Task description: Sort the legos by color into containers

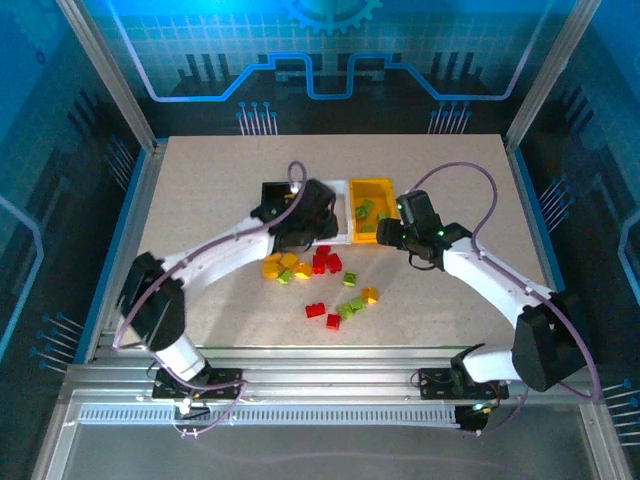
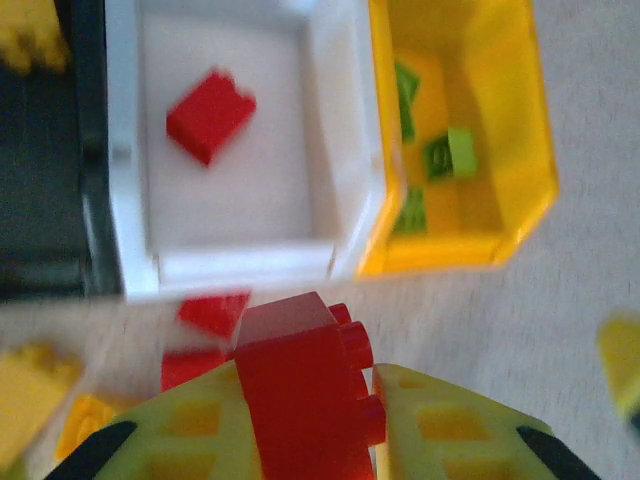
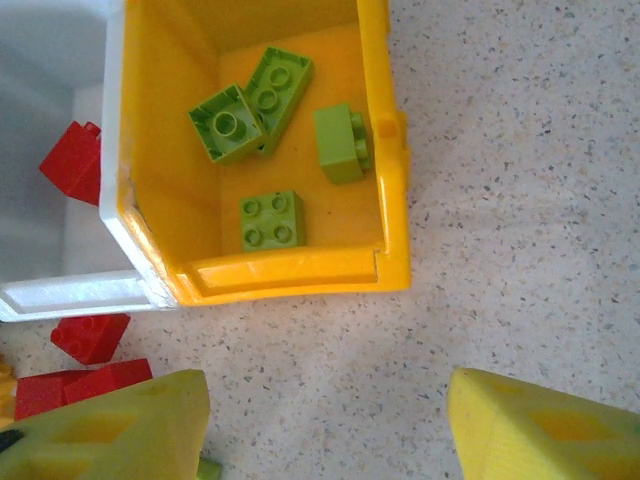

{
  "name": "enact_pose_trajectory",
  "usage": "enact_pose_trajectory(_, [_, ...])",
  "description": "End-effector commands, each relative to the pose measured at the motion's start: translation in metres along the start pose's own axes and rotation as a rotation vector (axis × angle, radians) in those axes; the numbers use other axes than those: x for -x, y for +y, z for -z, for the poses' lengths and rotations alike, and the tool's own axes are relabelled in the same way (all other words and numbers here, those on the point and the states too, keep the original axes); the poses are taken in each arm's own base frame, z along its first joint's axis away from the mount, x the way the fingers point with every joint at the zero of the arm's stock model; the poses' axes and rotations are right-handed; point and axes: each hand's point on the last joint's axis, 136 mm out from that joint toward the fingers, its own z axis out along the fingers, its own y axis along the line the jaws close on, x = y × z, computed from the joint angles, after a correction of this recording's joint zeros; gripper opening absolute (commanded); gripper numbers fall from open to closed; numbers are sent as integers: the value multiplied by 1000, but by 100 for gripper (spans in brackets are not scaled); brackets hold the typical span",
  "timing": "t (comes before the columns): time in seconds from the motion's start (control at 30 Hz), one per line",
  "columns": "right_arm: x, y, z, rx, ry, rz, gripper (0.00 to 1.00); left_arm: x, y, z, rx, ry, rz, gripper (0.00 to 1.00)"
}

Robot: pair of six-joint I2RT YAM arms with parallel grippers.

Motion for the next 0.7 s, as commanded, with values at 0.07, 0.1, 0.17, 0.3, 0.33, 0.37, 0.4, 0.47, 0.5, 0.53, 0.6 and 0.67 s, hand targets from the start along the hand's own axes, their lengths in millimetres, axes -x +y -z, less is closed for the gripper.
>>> enact_pose_trajectory(0.07, [0,-10,11,-12,-22,-41,66,25,8,-40,91,34,-61,22])
enact_pose_trajectory(0.1, [0,-10,12,-9,-22,-45,66,30,9,-46,102,37,-55,22])
enact_pose_trajectory(0.17, [-2,-10,13,-6,-18,-46,66,36,13,-58,118,46,-37,22])
enact_pose_trajectory(0.3, [-3,-11,16,-10,-12,-49,66,40,11,-75,141,68,-37,30])
enact_pose_trajectory(0.33, [-3,-11,17,-10,-13,-52,66,38,11,-78,147,77,-42,33])
enact_pose_trajectory(0.37, [-3,-11,17,-10,-13,-53,66,38,11,-80,151,81,-41,37])
enact_pose_trajectory(0.4, [-3,-11,18,-8,-14,-56,65,38,11,-81,152,86,-42,42])
enact_pose_trajectory(0.47, [-2,-11,20,-8,-17,-64,66,38,10,-81,149,87,-41,52])
enact_pose_trajectory(0.5, [-1,-11,21,-6,-23,-70,66,39,9,-78,145,85,-38,57])
enact_pose_trajectory(0.53, [0,-11,22,-4,-29,-75,66,41,7,-73,136,80,-34,63])
enact_pose_trajectory(0.6, [2,-10,25,5,-38,-79,66,44,1,-61,113,72,-23,70])
enact_pose_trajectory(0.67, [3,-9,27,11,-39,-79,66,46,-7,-44,64,58,-9,76])
